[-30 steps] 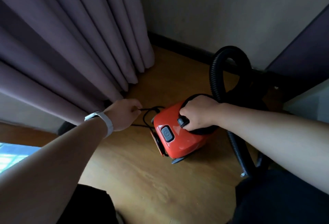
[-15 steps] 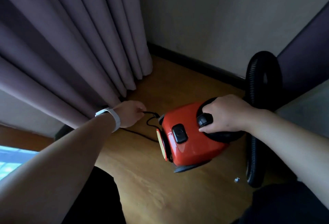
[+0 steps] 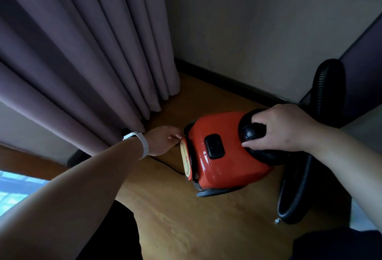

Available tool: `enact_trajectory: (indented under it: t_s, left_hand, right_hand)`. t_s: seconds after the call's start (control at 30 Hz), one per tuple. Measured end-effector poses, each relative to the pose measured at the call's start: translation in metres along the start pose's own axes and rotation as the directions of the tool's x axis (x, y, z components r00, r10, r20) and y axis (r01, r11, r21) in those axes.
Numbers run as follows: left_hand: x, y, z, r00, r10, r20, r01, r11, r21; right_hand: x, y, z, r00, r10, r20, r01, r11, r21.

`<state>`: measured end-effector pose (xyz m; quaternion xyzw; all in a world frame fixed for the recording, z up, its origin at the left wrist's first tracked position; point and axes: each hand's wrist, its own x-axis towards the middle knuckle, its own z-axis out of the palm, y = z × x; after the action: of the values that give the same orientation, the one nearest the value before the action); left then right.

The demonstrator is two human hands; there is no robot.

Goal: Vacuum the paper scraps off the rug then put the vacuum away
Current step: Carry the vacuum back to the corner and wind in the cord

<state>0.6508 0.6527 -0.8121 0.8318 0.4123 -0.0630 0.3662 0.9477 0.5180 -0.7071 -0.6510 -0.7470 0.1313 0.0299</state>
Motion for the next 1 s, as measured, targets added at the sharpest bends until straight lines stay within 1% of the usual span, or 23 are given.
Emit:
enact_trajectory:
  t_s: [0.13, 0.3, 0.43, 0.5, 0.63, 0.7, 0.77, 0.93, 1.0]
  left_hand:
    - [0.004, 0.006, 0.002, 0.998, -0.044, 0.036, 0.046, 0.997, -0.055]
    - [0.01, 0.005, 0.006, 0.998, -0.054, 0.011, 0.055, 0.969, -0.242]
    - [0.01, 0.012, 0.009, 0.99, -0.137, -0.01, 0.116, 0.874, -0.472]
    - [0.008, 0.014, 0.008, 0.989, -0.15, -0.019, 0.12, 0.853, -0.508]
    - [0.005, 0.021, 0.013, 0.987, -0.161, 0.016, 0.148, 0.859, -0.49]
    - [0.005, 0.023, 0.016, 0.985, -0.163, 0.052, 0.169, 0.879, -0.447]
    - [0.005, 0.026, 0.02, 0.982, -0.168, 0.084, 0.187, 0.911, -0.368]
    - [-0.002, 0.035, 0.026, 0.982, -0.167, 0.089, 0.18, 0.968, -0.173]
    - [-0.005, 0.037, 0.025, 0.986, -0.132, 0.106, 0.135, 0.991, -0.013]
  right_hand:
    - [-0.006, 0.005, -0.01, 0.997, 0.062, -0.036, -0.06, 0.997, 0.054]
    - [-0.01, 0.01, -0.018, 0.986, 0.142, -0.092, -0.128, 0.982, 0.142]
    - [-0.01, 0.012, -0.019, 0.969, 0.202, -0.144, -0.174, 0.968, 0.182]
    - [-0.008, 0.012, -0.018, 0.96, 0.232, -0.157, -0.198, 0.958, 0.206]
    - [-0.004, 0.013, -0.017, 0.949, 0.289, -0.13, -0.26, 0.945, 0.201]
    - [-0.003, 0.016, -0.015, 0.942, 0.308, -0.131, -0.281, 0.941, 0.189]
    - [-0.002, 0.018, -0.013, 0.931, 0.337, -0.141, -0.311, 0.934, 0.174]
    - [0.002, 0.022, -0.007, 0.911, 0.378, -0.162, -0.359, 0.923, 0.138]
    - [0.003, 0.019, -0.006, 0.907, 0.385, -0.167, -0.371, 0.922, 0.113]
